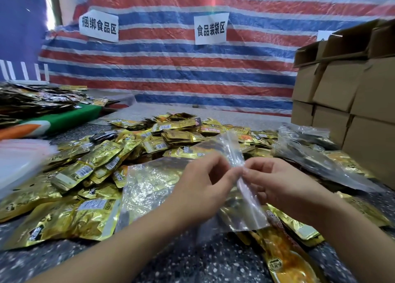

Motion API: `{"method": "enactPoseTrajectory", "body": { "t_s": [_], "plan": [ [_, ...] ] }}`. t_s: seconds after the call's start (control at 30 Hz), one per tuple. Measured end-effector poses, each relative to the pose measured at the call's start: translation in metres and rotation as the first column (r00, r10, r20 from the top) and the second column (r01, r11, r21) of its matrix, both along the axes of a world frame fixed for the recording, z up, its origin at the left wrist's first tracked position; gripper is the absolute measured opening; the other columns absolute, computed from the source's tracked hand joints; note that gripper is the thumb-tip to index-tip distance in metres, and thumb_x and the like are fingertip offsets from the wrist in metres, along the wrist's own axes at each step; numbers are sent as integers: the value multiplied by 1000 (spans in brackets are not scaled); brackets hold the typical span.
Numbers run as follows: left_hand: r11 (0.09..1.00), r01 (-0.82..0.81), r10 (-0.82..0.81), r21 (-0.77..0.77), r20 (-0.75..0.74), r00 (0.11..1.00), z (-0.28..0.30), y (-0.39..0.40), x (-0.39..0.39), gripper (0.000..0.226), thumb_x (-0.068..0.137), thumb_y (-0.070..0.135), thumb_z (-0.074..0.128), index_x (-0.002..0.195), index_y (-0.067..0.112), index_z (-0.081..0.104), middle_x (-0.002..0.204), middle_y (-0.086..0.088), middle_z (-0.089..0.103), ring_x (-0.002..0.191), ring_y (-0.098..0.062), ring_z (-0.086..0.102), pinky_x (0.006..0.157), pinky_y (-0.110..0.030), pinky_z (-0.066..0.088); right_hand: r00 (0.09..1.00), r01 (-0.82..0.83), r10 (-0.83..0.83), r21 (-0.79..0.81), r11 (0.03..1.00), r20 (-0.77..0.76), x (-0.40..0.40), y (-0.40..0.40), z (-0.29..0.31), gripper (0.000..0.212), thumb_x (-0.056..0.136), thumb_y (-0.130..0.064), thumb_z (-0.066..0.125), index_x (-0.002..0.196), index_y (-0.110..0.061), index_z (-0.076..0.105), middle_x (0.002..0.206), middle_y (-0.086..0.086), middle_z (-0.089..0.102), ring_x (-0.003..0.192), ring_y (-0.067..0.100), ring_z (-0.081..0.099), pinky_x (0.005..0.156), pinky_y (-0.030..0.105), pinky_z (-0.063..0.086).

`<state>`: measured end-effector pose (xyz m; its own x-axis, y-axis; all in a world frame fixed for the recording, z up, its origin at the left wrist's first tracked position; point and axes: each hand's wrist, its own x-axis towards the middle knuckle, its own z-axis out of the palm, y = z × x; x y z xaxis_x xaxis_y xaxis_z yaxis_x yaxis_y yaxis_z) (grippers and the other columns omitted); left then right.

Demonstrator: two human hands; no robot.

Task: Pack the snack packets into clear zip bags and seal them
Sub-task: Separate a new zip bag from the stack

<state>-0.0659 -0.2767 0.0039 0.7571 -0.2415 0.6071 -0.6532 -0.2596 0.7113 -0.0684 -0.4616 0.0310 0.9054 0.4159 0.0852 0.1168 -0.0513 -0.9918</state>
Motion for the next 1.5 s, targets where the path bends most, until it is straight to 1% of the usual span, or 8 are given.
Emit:
{"method": "enactPoseTrajectory", "body": {
  "t_s": [0.27,0.53,0.7,0.97,1.07,1.2,1.33,1.5],
  "plan": [
    [996,89,-89,18,-23,996,1,-1,-1,27,91,22,69,69,24,53,55,16,46,53,-1,40,52,-16,32,989,-118,125,85,989,-82,-1,-1,1,13,81,-18,76,88,-8,74,76,12,66,64,16,65,62,26,57],
    [997,-9,0,80,114,993,1,3,1,26,93,31,65,73,15,56,63,6,49,58,-6,42,54,-26,36,947,242,-236,-1,970,218,-3,7,2,19,91,-11,63,77,-8,76,70,13,66,63,18,60,54,24,52],
    [992,16,-27,128,84,996,-3,0,-1,44,85,48,66,61,19,44,57,8,44,54,-5,37,50,-21,30,971,168,-151,-78,983,187,-8,18,-2,16,88,-14,65,81,-4,75,76,17,67,61,15,59,52,24,48],
    [995,67,-63,78,-55,996,0,3,-2,45,87,33,71,57,11,47,52,5,41,49,-6,35,48,-21,28,1000,-12,10,-106,994,-18,-10,11,6,7,76,-16,76,78,-9,77,62,9,55,56,15,59,52,22,49],
    [991,137,-133,10,-184,974,3,3,-3,44,83,48,64,59,13,52,52,-4,49,46,-13,43,49,-27,35,998,-26,21,-96,995,-59,-9,8,6,10,75,-16,69,78,-8,75,60,6,57,53,11,58,50,19,48],
    [983,167,-182,-75,-305,935,6,3,0,43,77,53,60,65,12,56,51,-5,56,43,-16,53,50,-26,44,1000,-8,10,-168,986,10,-9,7,5,13,77,-23,71,75,-11,75,62,4,59,55,11,56,53,20,47],
    [963,241,-270,-122,-392,880,3,2,0,45,78,53,58,69,9,61,54,-10,61,43,-15,56,46,-19,44,996,-16,32,-198,980,81,-9,9,0,32,80,-27,71,87,5,72,71,10,63,59,12,52,56,20,45],
    [933,317,-359,-169,-466,808,6,6,0,33,82,47,59,69,17,63,60,-7,64,48,-15,58,49,-23,50,995,-1,21,-201,980,97,-9,12,-2,15,78,-24,71,78,-10,75,67,6,65,59,12,56,58,23,46]
  ]
}}
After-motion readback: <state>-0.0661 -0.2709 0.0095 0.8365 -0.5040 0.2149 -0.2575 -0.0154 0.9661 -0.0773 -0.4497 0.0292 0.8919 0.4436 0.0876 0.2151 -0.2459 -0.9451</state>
